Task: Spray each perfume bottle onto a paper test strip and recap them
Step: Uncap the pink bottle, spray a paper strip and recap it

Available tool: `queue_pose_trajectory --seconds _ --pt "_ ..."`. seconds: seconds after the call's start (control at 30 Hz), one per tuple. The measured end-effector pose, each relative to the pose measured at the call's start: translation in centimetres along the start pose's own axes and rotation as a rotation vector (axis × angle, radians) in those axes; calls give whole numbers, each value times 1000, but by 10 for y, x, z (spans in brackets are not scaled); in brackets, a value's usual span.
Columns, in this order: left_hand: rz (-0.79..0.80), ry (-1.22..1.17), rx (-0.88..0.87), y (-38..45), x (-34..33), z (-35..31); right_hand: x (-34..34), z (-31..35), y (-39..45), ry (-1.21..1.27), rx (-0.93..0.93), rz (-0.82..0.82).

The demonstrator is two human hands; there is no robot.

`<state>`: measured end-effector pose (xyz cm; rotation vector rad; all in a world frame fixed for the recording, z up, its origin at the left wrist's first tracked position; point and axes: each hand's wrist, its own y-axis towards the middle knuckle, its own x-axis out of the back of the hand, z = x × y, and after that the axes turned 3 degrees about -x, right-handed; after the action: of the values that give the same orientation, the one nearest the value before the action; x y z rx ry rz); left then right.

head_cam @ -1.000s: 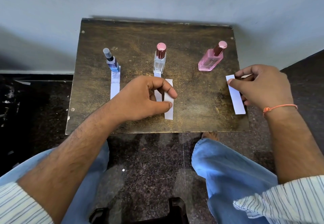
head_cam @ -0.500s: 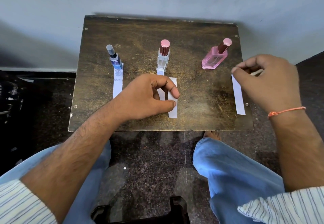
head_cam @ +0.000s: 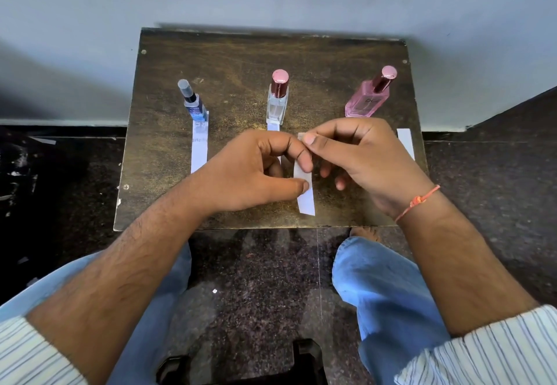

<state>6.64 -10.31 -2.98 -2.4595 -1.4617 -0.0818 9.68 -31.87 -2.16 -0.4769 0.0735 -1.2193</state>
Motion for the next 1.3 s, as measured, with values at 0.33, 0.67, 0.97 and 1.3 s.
queue_pose_trajectory --seconds 0.33,0.67,0.97,1.3 --pt "-69 -217 150 3 1 5 -6 -1 3 108 43 -50" --pt "-78 -217 175 -2 13 6 -22 9 -13 -25 184 -314" --pt "-116 -244 162 -4 23 6 30 -9 -10 -322 127 -700" --pt "-21 -139 175 -4 16 7 41 -18 19 -332 155 -488"
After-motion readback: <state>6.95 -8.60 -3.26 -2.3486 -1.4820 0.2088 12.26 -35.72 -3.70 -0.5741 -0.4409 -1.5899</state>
